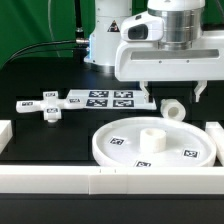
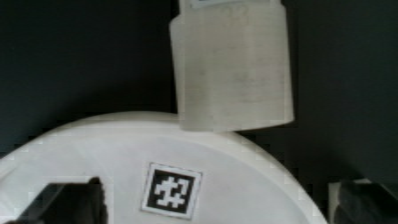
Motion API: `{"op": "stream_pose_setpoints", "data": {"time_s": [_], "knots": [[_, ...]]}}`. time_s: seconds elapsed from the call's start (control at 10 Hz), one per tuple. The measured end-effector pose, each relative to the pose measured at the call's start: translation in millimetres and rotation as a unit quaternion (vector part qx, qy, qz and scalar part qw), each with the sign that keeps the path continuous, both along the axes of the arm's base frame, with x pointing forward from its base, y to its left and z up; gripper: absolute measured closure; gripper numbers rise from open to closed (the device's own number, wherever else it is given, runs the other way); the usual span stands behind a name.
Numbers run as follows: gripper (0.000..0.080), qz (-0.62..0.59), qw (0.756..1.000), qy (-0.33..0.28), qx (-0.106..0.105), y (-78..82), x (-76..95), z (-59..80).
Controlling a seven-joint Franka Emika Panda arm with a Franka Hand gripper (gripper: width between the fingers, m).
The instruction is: Assemble round table
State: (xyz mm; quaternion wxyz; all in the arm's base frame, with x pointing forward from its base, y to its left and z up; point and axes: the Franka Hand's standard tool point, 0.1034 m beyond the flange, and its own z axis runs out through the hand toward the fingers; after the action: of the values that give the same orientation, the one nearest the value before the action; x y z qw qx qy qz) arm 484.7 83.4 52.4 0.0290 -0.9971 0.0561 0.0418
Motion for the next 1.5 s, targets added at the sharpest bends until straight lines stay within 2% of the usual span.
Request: {"op": "stream_pose_setpoints", "data": {"time_s": [0.1, 0.2, 0.4, 0.5, 0.7, 0.8, 0.9, 1.1, 1.2, 1.3, 1.4, 1.5], "knots": [[0.0151, 0.006, 1.000, 0.005, 0.001, 0.0, -3.8, -2.5], [0.0151, 0.018, 0.999, 0.042, 0.001, 1.4, -11.7, -3.0], [0.0151, 0.024, 0.995, 0.099, 0.007, 3.1, -6.1, 0.0], [0.0151, 0.027, 0.990, 0.141, 0.008, 2.4, -11.0, -0.5], [0.0151, 0.028, 0.981, 0.192, 0.010, 2.7, -9.7, -2.2], [0.0151, 0.029, 0.967, 0.253, 0.010, 3.6, -17.7, -1.3], [0.0151, 0.030, 0.959, 0.280, 0.012, 4.2, -15.9, -4.5], [0.0151, 0.034, 0.933, 0.359, 0.013, 2.1, -26.1, -8.4], [0.0151, 0.035, 0.928, 0.370, 0.015, 3.4, -20.3, -15.4], [0.0151, 0.037, 0.915, 0.401, 0.015, 2.7, -27.6, -16.2], [0.0151, 0.039, 0.905, 0.423, 0.016, 2.6, -28.0, -23.1], [0.0151, 0.038, 0.914, 0.403, 0.016, 3.8, -20.3, -31.3]]}}
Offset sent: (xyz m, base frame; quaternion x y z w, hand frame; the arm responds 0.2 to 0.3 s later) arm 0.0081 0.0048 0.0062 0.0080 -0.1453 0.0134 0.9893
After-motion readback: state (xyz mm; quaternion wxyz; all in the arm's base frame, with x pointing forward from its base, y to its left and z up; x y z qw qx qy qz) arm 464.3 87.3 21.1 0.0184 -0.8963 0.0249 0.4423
